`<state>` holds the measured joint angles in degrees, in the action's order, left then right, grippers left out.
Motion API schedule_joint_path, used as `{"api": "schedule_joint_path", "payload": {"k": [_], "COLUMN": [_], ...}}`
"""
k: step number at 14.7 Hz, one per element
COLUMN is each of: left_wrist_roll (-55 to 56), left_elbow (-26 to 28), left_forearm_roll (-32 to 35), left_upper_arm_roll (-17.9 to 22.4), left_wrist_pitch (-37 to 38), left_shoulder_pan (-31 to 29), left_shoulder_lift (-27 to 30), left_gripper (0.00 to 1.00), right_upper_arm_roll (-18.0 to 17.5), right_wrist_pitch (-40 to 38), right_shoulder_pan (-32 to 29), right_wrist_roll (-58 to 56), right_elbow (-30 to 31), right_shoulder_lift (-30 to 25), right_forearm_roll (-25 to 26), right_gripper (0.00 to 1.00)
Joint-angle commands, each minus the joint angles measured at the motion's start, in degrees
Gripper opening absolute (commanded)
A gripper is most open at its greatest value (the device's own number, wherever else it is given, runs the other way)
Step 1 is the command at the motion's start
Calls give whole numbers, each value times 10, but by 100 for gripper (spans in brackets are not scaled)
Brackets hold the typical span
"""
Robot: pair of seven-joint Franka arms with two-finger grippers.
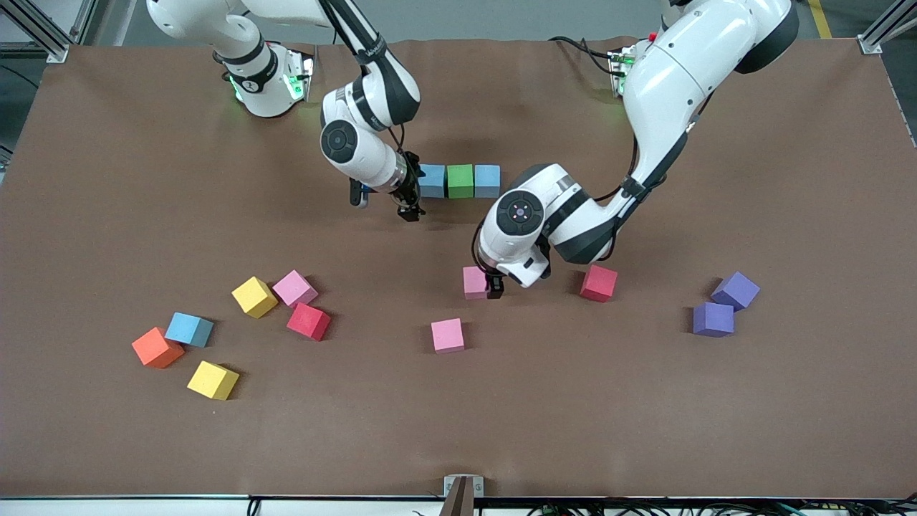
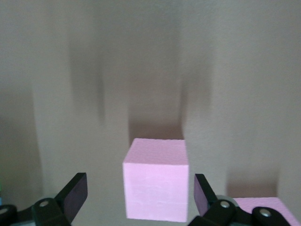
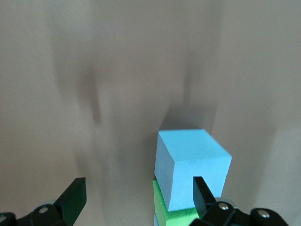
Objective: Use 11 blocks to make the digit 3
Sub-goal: 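Grasp a pink block with the left gripper while the right gripper reaches pink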
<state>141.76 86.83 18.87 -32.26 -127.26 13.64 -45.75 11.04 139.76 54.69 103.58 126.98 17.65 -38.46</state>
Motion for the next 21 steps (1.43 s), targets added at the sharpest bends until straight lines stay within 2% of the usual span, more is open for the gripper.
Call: {"api": "schedule_joint_path", "payload": {"k": [1, 4, 7, 10, 13, 14, 16, 21], "left_wrist_roll": [-1, -5, -9, -10, -18, -18, -18, -19], "left_elbow": [-15, -15, -15, -21, -32, -32, -32, -33], "left_forearm_roll": [6, 9, 9, 9, 9, 10, 11, 18], "left_upper_arm_roll": [7, 8, 20, 32, 37, 37, 37, 37], "left_wrist_pitch": [-13, -20, -21, -33, -33, -33, -33, -34], "left_shoulder_pan": [8, 19, 26, 37, 45, 46, 46, 51], "left_shoulder_lift": [-9, -16, -16, -21, -30, -31, -35, -48], "left_gripper": [100, 100, 100, 100, 100, 100, 100, 98], "right_upper_arm_roll": [41, 54, 55, 54, 54, 54, 54, 51], "right_wrist_pitch": [-108, -159, -153, -150, -143, -116, -88, -87], "right_shoulder_pan": [-6, -33, -62, -118, -177, -184, -198, -241], "right_wrist_roll": [0, -5, -31, -128, -269, -317, -413, -635], "right_elbow": [-34, -60, -67, -97, -139, -151, -154, -167], "right_shoulder_lift": [-29, -29, -32, -30, -17, -4, 6, 28], "right_forearm_roll": [73, 173, 261, 324, 330, 329, 330, 321], "right_gripper": [100, 100, 100, 100, 100, 100, 100, 100]}}
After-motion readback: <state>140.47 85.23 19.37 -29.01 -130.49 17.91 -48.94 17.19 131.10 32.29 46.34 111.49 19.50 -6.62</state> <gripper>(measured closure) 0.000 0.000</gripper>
